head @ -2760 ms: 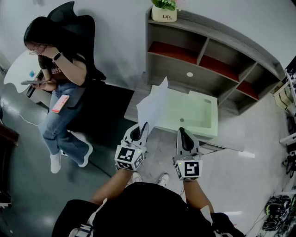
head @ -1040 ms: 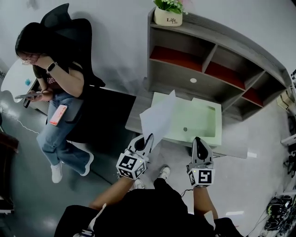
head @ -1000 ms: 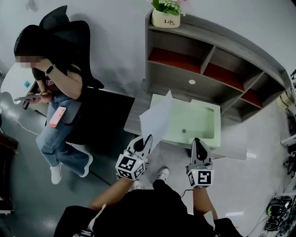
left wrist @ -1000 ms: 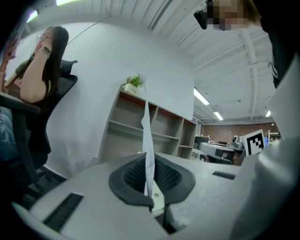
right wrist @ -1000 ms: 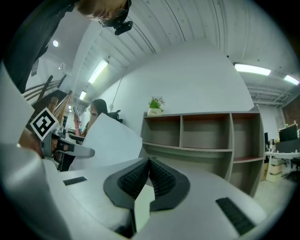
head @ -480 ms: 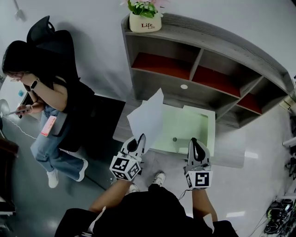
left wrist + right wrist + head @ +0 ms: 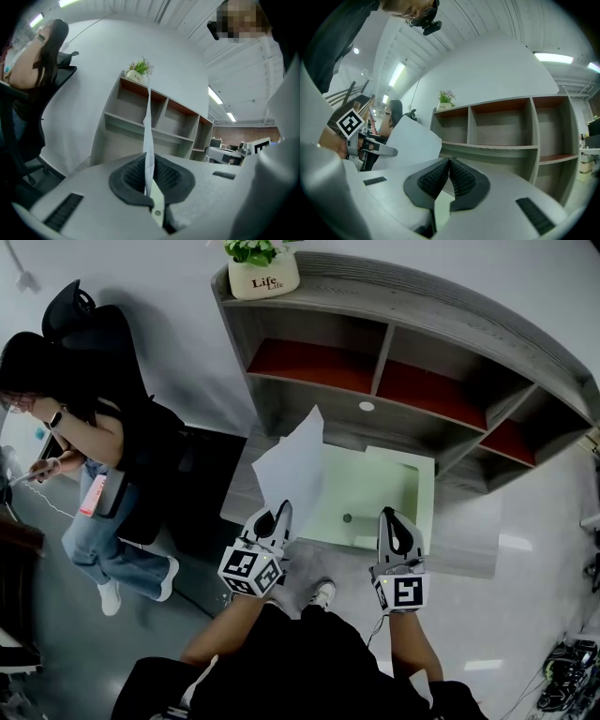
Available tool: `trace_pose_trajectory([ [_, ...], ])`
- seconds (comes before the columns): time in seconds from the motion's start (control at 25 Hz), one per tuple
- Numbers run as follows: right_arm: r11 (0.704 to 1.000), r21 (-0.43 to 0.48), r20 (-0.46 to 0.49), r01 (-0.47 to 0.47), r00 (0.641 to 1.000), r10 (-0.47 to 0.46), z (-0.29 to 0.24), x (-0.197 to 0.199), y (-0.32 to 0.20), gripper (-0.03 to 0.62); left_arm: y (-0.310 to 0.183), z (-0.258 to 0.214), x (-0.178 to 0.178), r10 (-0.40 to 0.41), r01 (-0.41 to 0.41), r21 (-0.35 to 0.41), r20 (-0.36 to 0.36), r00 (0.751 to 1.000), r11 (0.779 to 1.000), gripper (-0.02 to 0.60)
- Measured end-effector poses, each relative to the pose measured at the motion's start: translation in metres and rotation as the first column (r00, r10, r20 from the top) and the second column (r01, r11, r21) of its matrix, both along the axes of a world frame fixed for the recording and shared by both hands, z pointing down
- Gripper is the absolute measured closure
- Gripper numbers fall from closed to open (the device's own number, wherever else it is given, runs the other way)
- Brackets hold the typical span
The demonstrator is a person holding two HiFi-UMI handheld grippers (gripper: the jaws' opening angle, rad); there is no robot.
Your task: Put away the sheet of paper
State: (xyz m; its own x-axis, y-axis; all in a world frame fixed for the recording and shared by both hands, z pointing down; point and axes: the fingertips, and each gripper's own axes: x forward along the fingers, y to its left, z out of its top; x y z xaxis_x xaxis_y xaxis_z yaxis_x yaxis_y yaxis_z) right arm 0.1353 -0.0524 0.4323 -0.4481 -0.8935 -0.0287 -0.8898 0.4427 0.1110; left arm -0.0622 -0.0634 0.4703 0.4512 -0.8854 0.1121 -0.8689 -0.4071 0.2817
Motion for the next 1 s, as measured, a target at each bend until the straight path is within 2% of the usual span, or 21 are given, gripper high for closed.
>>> trace_pose_trajectory([
  [0.24,1.0,-0.027,-0.005,0.008,1.0,-0.008,0.014,-0.003,-0.012,0.571,-0.01,0.006,0.011,0.031,-0.031,-0.009,0.048,0.998,0.999,0.577],
  [0.6,0.999,-0.049,-0.025,-0.022,0.999,0.021,0.025,-0.013,-0.03,0.571,-0.033,0.023,0.017,0.135,-0.137,-0.079,-0.021,0.991,0.987,0.575],
  [0.76,0.998,-0.048,-0.031,-0.037,0.999,0.036,0.03,-0.021,-0.045,0.572,-0.042,0.037,0.016,0.191,-0.2,-0.147,-0.07,0.979,0.969,0.577],
  [1.0,0.998,-0.031,-0.058,-0.06,0.997,0.058,0.022,-0.028,-0.063,0.571,-0.057,0.066,0.013,0.245,-0.28,-0.273,-0.158,0.957,0.92,0.577],
])
